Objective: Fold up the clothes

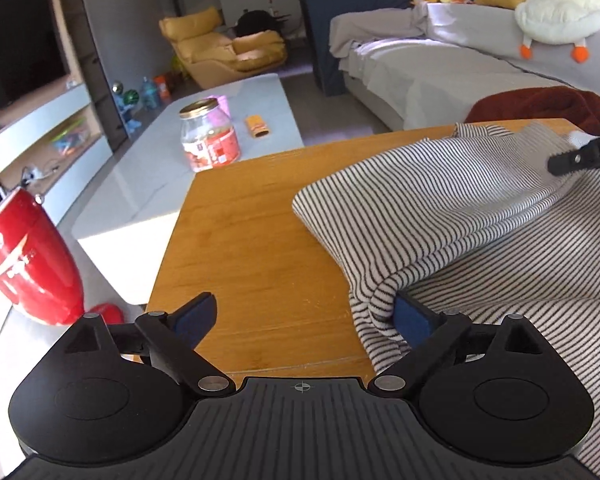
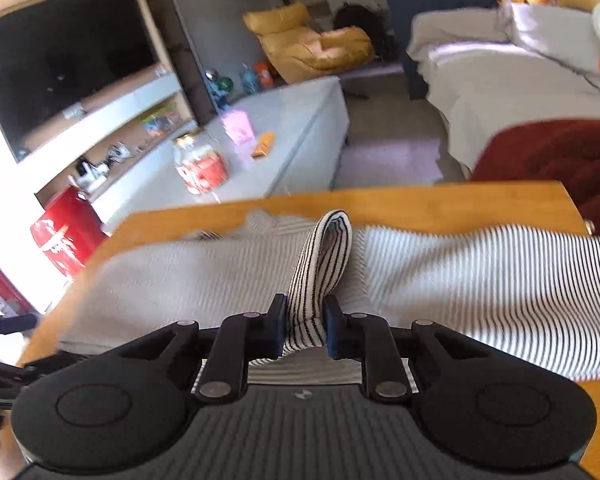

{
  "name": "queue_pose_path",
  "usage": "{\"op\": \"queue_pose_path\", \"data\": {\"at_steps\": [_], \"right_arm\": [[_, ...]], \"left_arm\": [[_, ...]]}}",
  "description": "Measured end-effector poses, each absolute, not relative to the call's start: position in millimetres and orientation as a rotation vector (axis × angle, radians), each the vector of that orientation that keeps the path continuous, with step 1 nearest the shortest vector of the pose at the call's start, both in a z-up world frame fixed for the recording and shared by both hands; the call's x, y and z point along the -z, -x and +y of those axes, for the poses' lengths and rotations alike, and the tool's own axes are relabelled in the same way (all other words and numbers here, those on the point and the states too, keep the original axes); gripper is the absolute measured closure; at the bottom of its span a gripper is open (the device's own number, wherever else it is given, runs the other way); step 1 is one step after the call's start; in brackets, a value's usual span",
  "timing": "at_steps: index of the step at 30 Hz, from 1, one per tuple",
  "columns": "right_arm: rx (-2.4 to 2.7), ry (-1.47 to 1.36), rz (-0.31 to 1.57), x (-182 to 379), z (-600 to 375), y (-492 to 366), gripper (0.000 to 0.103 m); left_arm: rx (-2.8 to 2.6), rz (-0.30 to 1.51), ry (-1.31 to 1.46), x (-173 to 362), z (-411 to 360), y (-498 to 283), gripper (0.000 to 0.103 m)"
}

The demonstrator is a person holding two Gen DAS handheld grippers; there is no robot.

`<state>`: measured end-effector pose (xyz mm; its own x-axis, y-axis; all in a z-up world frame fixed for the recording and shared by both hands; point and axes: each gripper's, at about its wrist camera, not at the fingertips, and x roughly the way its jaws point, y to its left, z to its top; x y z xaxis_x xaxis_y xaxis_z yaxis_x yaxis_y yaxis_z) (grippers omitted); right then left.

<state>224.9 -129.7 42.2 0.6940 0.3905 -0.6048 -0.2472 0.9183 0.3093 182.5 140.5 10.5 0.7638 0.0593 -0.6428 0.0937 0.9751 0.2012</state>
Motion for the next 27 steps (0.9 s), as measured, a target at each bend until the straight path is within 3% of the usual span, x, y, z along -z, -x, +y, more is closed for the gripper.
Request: {"op": "queue_pose_path", "data": {"at_steps": [5,7,8,9,14,17,23,27], "right_arm": [[-0.298,-0.147,0.708,-42,-131,-213,0.077],[-0.287,-0.091,0.682,-48,-127,-204,0.063],[-0.283,-0.078,0.659,-53,-125,-200,0.042],[-0.283,-0.072,0.631,-57,-123,-195,0.028],[-0.379,-0.228,0.569,-62,-125,-190,0.003],[-0.406,-0.388,0.642,-41,-133,-202,0.003],[-0.388,-0.583,0.625,-21,-152,-201,0.003],[-0.338,-0.558,0.613,-33,-162,-191,0.010]], "left_arm": [[0.115,0.657,-0.180,-32,133,-168,0.005],[0.181,0.611,-0.100,-45,130,-166,0.003],[0.214,0.586,-0.055,-50,128,-166,0.001],[0.246,0.562,-0.010,-54,125,-167,0.000],[0.319,0.559,0.110,-35,102,-192,0.000],[0.296,0.628,0.158,-4,96,-207,0.000],[0.278,0.626,0.129,5,91,-207,0.000],[0.275,0.625,0.125,6,90,-206,0.000]]}}
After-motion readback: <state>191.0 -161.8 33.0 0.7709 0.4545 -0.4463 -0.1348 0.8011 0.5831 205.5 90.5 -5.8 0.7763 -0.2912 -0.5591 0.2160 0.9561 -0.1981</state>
